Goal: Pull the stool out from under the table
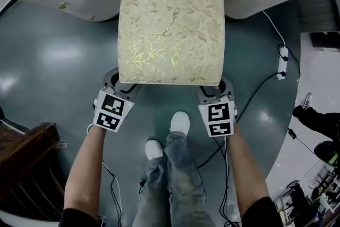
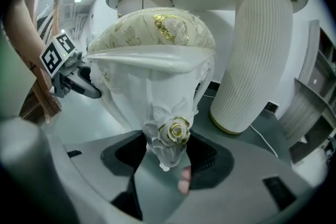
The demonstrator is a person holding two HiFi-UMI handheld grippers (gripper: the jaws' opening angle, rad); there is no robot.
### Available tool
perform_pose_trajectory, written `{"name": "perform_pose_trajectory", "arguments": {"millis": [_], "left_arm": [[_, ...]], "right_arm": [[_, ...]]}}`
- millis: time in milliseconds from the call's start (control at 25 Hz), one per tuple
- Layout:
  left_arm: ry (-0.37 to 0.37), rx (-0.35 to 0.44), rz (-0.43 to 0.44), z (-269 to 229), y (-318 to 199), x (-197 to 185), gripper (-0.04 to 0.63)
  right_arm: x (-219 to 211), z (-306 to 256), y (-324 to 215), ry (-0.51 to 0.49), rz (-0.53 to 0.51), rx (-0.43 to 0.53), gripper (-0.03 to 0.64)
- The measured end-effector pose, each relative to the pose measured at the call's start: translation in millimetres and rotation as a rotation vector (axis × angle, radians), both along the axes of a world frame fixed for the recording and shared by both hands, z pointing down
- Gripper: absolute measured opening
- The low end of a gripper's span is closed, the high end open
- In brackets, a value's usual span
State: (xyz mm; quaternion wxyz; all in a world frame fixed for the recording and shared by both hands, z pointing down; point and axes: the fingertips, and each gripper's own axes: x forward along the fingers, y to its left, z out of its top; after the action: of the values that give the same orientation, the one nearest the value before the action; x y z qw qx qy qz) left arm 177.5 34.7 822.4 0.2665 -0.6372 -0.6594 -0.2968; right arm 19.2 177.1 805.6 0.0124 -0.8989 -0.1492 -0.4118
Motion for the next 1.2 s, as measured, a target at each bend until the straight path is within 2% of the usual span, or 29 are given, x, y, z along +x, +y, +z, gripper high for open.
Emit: {"name": "perform_pose_trajectory", "arguments": {"millis": [400,640,1200], "left_arm": [[0.011,0.013,-0.007,-0.2,-2.1,0.8,0.250],[-0.034,0.080,0.013,-6.5,-7.4,-3.7,0.250],[-0.064,0.135,0.008,-16.6,-13.4,-7.1,0.249]], "right_arm": [[1.7,5.7,0.0,-0.004,-0.008,0.011,0.296],[-2.3,-0.7,-4.5,-0.054,-0.014,0.051,0.298],[-6.9,-10.5,-9.9,-0.075,-0.009,0.095,0.298]]}}
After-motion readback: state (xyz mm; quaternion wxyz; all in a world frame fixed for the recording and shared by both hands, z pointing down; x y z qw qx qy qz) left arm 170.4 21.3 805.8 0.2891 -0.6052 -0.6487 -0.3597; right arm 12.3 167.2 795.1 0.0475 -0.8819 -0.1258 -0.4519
